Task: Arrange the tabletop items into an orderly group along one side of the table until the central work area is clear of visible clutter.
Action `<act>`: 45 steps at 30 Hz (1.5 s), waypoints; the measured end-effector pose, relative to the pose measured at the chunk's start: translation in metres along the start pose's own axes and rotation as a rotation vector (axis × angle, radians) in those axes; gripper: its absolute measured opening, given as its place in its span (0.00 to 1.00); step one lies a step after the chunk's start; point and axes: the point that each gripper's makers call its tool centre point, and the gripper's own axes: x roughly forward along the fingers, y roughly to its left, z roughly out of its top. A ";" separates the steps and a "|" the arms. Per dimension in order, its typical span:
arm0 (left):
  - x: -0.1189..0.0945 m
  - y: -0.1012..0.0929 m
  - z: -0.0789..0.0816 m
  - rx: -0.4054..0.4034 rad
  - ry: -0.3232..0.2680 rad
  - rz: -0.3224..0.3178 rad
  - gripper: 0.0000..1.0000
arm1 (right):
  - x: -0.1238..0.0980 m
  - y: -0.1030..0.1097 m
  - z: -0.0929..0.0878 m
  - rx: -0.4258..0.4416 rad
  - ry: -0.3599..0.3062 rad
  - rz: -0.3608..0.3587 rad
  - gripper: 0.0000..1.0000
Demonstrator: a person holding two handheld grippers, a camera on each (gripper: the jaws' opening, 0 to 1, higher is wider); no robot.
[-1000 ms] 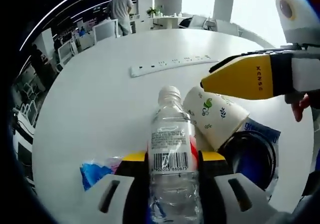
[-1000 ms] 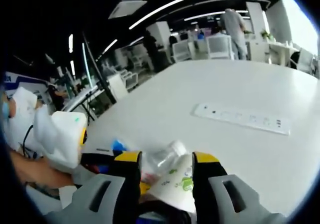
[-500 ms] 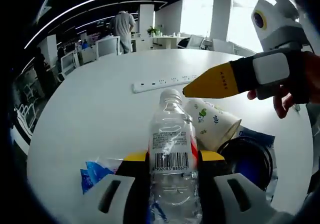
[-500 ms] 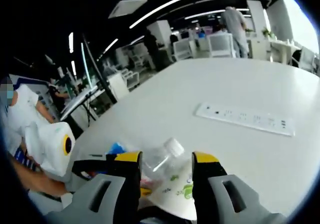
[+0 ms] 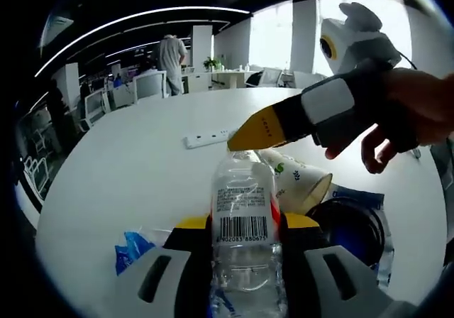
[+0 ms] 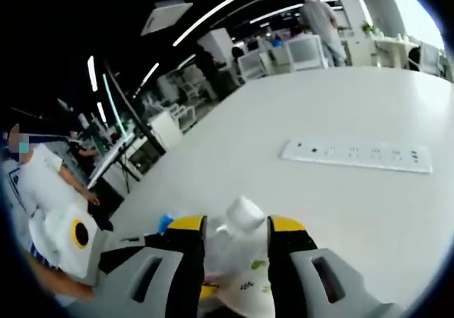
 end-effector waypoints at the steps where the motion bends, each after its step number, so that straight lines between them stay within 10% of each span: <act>1: -0.001 0.000 0.000 0.005 -0.003 0.003 0.34 | 0.001 0.000 0.000 0.007 -0.001 0.000 0.30; 19: -0.003 -0.003 0.004 -0.002 -0.069 -0.008 0.35 | 0.008 -0.007 0.006 0.239 -0.042 0.033 0.22; 45: -0.010 -0.006 0.006 0.044 -0.062 -0.027 0.41 | -0.008 0.014 0.014 0.144 -0.092 -0.001 0.17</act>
